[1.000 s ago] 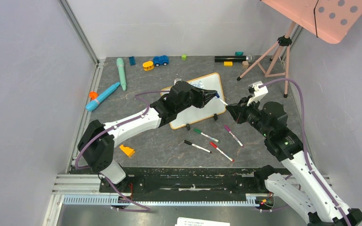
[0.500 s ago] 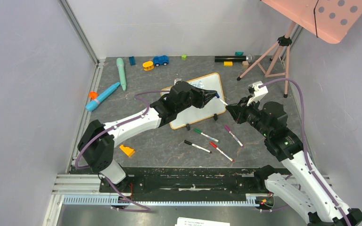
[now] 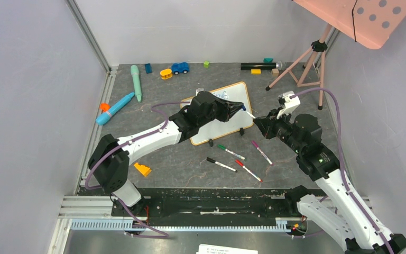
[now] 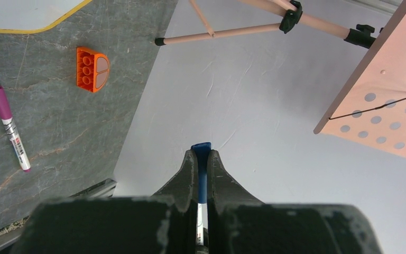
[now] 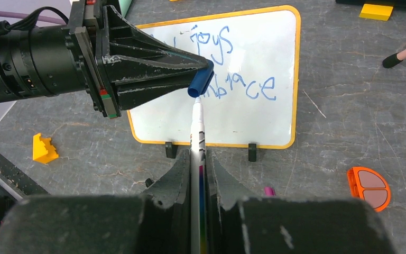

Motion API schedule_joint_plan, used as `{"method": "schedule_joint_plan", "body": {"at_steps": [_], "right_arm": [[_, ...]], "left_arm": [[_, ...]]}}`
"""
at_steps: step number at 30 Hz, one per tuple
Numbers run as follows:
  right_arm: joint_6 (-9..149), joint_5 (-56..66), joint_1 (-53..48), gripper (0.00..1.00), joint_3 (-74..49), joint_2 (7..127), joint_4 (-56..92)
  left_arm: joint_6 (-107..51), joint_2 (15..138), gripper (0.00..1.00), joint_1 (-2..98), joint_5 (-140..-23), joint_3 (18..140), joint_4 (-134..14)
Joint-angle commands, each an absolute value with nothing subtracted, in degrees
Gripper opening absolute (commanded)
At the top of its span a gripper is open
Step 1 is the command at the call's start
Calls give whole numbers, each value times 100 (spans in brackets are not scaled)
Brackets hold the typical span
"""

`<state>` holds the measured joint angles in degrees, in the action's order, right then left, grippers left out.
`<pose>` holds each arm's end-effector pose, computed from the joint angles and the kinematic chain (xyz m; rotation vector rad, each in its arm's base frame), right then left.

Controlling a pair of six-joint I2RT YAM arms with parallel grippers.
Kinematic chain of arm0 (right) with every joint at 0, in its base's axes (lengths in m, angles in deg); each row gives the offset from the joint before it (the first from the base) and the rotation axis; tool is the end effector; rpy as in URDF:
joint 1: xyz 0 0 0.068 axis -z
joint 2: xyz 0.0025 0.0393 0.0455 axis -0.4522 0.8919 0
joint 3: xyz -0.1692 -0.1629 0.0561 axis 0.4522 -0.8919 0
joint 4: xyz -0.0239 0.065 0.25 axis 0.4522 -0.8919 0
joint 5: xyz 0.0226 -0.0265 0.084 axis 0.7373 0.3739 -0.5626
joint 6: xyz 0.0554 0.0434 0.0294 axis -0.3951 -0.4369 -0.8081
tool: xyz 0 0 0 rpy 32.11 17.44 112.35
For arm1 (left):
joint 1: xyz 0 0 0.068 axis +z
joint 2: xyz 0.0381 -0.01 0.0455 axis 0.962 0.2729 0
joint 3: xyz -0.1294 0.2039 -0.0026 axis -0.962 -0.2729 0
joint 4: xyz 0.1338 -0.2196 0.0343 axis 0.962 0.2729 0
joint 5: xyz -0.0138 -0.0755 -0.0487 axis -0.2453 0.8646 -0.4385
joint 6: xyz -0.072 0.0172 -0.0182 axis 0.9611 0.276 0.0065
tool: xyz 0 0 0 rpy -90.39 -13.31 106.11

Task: Write a sentence on the whiteboard
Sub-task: Insert the whiteboard marker without the cap into the pen cap.

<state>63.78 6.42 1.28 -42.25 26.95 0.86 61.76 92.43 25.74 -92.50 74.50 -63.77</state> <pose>0.1927 0.0996 0.3164 -0.2755 1.8047 0.5683 0.2713 -0.3009 0.2581 -1.0558 2.0382 -1.5887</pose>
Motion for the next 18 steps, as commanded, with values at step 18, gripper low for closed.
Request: {"method": "schedule_joint_plan", "body": {"at_steps": [18], "right_arm": [[6399,620,131,0,-4223,2732,425]], "left_arm": [[5874,9285,2,2486,-9210,7666,-6461]]}}
